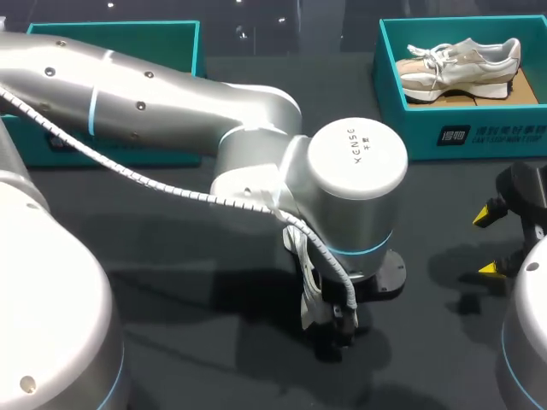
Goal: Take the shoe out of the shoebox, open the shoe tongue, remove and reinsert the insole, then place the shoe into the shoebox
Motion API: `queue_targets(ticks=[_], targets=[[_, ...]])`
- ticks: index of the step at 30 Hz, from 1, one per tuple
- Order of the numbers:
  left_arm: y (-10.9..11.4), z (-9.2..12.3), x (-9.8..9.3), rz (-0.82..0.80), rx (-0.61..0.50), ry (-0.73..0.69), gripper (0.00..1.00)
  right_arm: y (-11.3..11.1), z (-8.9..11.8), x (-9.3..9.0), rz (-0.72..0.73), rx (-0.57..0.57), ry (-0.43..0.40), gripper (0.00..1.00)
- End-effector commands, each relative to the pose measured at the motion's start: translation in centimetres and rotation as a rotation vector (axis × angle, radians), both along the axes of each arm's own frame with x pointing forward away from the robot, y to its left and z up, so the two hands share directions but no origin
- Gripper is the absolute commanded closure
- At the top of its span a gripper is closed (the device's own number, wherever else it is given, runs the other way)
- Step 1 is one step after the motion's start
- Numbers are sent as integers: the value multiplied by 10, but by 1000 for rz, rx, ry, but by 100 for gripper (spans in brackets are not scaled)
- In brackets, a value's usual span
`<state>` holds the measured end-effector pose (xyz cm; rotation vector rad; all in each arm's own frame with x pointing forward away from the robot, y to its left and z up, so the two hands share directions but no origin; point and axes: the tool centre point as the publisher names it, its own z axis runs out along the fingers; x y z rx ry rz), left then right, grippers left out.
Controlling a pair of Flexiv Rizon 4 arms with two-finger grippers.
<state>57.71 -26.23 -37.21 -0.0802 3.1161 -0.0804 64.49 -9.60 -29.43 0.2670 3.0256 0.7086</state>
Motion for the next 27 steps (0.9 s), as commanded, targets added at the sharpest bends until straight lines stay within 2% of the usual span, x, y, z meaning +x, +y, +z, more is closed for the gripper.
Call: queue_targets(ticks=[1, 9, 12, 14, 18, 22, 24, 26, 27], targets=[[3, -4, -1, 1, 0, 1, 6, 0, 0, -2, -2, -3, -1, 0], [7, -8, 0, -14, 8, 15, 20, 0, 0, -2, -2, -3, -1, 0], [7, -8, 0, -19, 10, 15, 29, 0, 0, -2, -2, -3, -1, 0], [7, -9, 0, -26, 11, 15, 38, 0, 0, -2, -2, -3, -1, 0], [7, -11, -1, -34, 16, 16, 40, 0, 0, -2, -2, -3, -1, 0], [6, -12, -1, -40, 19, 20, 47, 0, 0, -2, -2, -3, -1, 0], [6, -13, -2, -42, 20, 22, 58, 0, 0, -2, -2, -3, -1, 0], [7, -13, -2, -43, 22, 23, 75, 0, 0, -2, -2, -3, -1, 0], [7, -12, -2, -43, 22, 23, 98, 0, 0, -2, -2, -3, -1, 0]])
